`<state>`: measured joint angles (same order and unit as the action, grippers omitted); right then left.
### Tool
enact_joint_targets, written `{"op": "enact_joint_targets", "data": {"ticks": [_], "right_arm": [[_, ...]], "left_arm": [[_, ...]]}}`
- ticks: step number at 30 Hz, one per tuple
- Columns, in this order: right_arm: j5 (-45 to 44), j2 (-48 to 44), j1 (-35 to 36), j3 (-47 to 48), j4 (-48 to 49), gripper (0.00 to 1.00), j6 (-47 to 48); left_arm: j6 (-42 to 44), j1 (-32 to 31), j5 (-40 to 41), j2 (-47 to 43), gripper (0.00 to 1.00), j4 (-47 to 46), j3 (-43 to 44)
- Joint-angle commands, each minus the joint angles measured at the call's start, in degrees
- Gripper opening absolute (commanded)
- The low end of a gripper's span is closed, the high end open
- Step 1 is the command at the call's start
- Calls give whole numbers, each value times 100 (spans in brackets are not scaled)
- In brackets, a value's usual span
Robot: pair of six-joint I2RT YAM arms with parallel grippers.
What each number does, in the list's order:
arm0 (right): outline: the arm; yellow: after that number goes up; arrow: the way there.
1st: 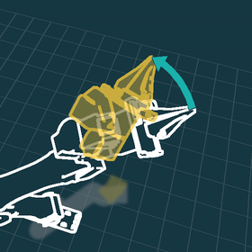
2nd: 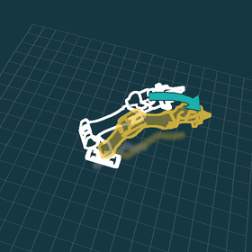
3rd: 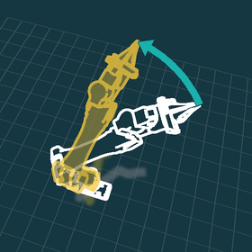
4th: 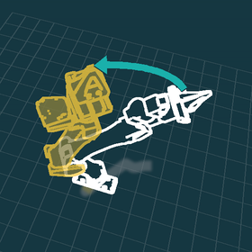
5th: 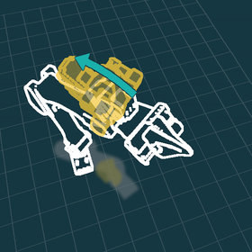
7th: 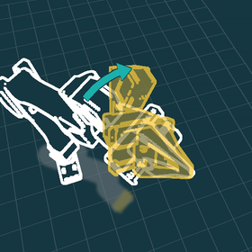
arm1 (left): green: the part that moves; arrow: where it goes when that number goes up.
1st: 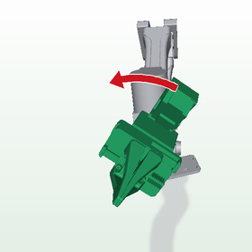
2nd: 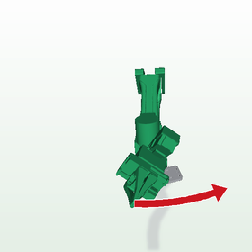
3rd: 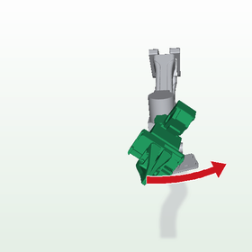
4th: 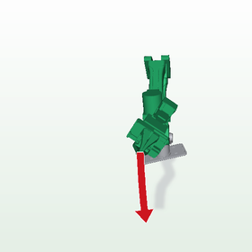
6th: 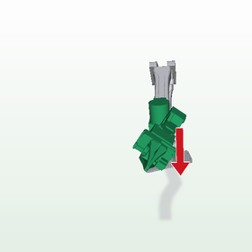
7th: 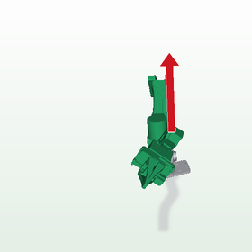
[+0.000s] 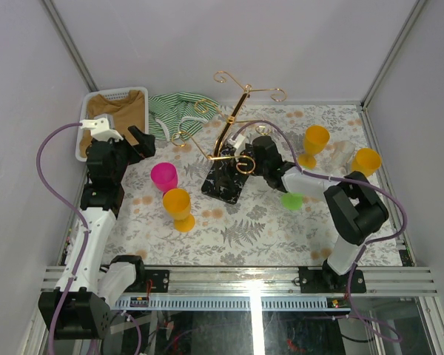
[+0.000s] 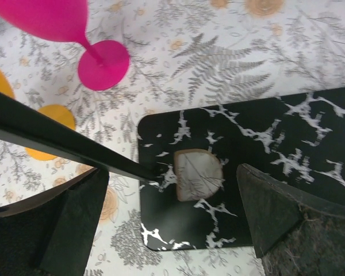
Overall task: Place the wine glass upside down on the wine glass rack
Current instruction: Move the wine rack to the center of the board.
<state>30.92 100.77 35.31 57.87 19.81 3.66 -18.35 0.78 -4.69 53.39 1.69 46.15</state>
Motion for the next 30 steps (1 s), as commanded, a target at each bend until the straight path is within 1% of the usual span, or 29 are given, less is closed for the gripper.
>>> {"op": "enact_joint_targets", "data": {"ticks": [1, 9, 16, 22, 25, 30], "right_arm": [[-268, -470, -277, -66, -72, 99, 88], [-455, -1218, -323, -427, -374, 99, 267], [-705, -1927, -323, -764, -1009, 99, 400], [-1514, -2361, -323, -529, -2021, 99, 191], [-1903, -2650, -319, -513, -2203, 100, 92], [-2715, -3149, -322, -389, -2422, 99, 63]], "left_arm": [[62, -17, -47, -1, 100, -353, -42], [51, -17, -40, 40, 100, -354, -44], [21, -22, -38, 169, 100, -307, 20], [97, -14, 202, 356, 100, -14, 228], [180, -17, 325, 384, 100, 122, 271], [313, -16, 99, 402, 100, 399, 283]]}}
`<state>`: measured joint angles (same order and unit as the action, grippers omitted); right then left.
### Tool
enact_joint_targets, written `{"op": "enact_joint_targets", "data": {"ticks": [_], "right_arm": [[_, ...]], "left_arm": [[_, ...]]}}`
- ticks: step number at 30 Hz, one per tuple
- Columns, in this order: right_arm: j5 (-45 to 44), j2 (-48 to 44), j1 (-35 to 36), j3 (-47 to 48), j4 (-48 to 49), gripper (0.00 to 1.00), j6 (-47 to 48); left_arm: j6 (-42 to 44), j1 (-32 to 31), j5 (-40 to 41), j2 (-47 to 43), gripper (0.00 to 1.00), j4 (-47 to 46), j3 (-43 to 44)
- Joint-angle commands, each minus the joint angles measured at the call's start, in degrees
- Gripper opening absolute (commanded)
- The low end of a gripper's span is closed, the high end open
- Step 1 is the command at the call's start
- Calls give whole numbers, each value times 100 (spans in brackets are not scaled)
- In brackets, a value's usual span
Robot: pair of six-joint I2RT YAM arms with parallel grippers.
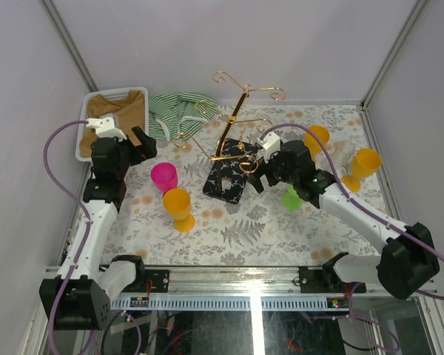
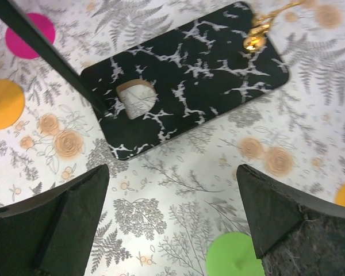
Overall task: Place the wine glass upside down on the wine glass rack
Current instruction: Move the wine rack to the center of the board, then pick up the wine glass at the center of the board.
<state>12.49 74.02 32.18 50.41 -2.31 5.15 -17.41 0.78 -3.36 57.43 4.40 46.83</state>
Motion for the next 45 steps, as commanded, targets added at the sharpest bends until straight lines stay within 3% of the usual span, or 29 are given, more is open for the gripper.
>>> {"op": "enact_joint_targets", "data": {"ticks": [1, 13, 27, 45], "right_arm": [[-1025, -521, -10, 410, -268, 99, -55], [-2155, -627, -10, 959, -553, 100, 144], [-3735, -710, -10, 1895, -684, 99, 387], [-3795, -310, -10, 2146, -628, 96, 378]], "left_arm": [[227, -21, -48, 5, 100, 177, 202], [203, -16, 120, 240, 100, 789, 75], [306, -18, -592, 598, 99, 1429, 113], [388, -23, -540, -124, 100, 2120, 192]]}}
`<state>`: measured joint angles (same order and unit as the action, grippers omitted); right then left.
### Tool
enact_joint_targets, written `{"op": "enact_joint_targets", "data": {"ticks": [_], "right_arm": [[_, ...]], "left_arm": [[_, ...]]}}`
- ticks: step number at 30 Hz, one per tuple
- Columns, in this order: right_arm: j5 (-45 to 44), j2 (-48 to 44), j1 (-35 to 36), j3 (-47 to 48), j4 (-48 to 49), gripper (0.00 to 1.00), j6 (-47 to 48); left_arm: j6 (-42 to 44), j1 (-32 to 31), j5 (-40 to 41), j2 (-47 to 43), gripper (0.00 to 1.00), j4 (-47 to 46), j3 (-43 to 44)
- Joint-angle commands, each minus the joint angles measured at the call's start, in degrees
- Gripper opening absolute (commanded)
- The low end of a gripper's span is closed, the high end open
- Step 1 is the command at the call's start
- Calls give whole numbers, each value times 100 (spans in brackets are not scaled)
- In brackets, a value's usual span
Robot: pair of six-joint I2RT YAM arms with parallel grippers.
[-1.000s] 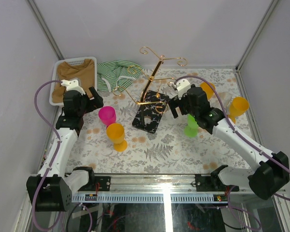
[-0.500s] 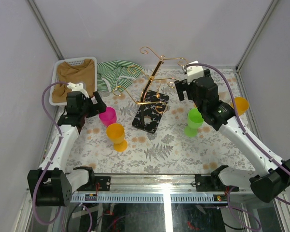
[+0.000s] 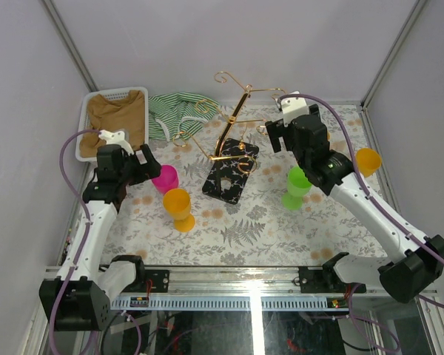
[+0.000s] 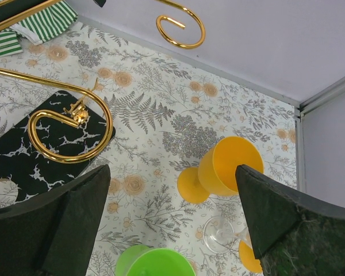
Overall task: Place the wine glass upside down on the wine glass rack
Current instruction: Pick up the wine glass at the center of the board.
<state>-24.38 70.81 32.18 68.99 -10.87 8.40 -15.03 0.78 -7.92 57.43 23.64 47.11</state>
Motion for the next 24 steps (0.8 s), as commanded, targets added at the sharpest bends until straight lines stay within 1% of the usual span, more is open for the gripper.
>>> {"op": "enact_joint_targets", "data": {"ticks": [1, 3, 7, 9, 13, 14, 20, 23, 24], "right_arm": [[-88, 12, -10, 298, 222, 95, 45], [-56, -3, -10, 299, 215, 94, 21], [43, -40, -10, 385, 235, 92, -26], [60, -20, -9, 451, 251, 90, -33], [126, 44, -10, 578, 238, 84, -26], [140, 54, -10, 598, 243, 83, -31], [86, 32, -10, 586, 248, 82, 10], [39, 17, -10, 548, 275, 81, 32], [27, 20, -10, 548, 274, 80, 40]], "left_arm": [[169, -20, -152, -108, 99, 278, 166], [169, -21, -202, -86, 96, 399, 137], [110, -16, -66, -120, 90, 327, -96], [99, -20, -92, -38, 81, 232, -128], [77, -19, -204, 197, 56, 63, -117], [78, -19, -244, 277, 52, 42, -109], [57, -16, -299, 429, 23, -26, -51], [85, -21, -215, 383, 4, 31, 87], [92, -20, -147, 347, 0, 87, 155]]}}
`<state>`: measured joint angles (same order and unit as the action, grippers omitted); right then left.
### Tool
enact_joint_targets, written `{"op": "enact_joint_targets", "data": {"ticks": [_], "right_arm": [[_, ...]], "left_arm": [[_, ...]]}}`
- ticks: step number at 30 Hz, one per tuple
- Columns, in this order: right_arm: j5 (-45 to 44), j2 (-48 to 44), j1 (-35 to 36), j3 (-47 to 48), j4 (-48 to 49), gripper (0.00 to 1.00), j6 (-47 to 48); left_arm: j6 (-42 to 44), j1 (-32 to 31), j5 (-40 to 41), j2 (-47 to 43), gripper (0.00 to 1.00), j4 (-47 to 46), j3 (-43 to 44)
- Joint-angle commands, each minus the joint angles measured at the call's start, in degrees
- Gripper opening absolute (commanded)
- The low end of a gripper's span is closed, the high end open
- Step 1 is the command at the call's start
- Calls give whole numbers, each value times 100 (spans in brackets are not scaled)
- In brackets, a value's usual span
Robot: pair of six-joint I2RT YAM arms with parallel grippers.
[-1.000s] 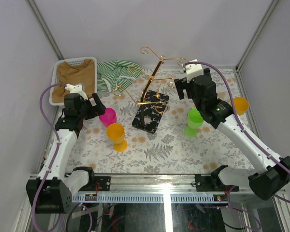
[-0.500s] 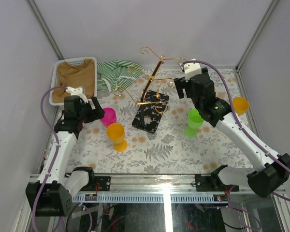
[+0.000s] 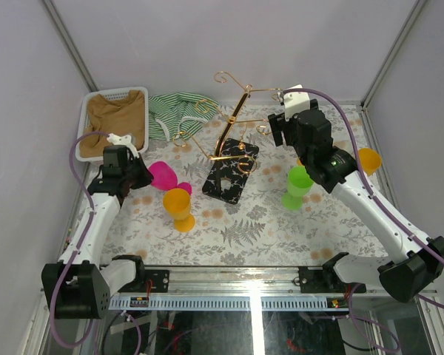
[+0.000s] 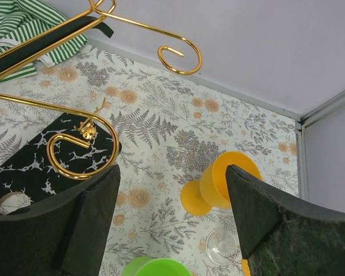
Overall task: Place the wine glass upside down on the wine glass rack
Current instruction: Pick up the wine glass at the center of the board.
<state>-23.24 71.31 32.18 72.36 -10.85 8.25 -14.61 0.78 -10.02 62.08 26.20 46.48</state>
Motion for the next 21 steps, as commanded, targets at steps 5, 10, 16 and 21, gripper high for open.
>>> {"op": "enact_joint_targets", "data": {"ticks": [5, 10, 16, 21], "right_arm": [[13, -20, -10, 299, 234, 80, -61], [943, -98, -10, 455, 290, 82, -684], [2748, -264, -10, 384, 1138, 89, -1742], [4208, 79, -10, 471, 2561, 94, -3259]], "left_arm": [[107, -16, 840, -459, 0, 119, 747], [17, -16, 2086, -1004, 0, -87, 1214], [157, -18, 2614, -2080, 0, -1935, 860], [-509, -16, 1674, -2483, 0, -4210, 189]]}}
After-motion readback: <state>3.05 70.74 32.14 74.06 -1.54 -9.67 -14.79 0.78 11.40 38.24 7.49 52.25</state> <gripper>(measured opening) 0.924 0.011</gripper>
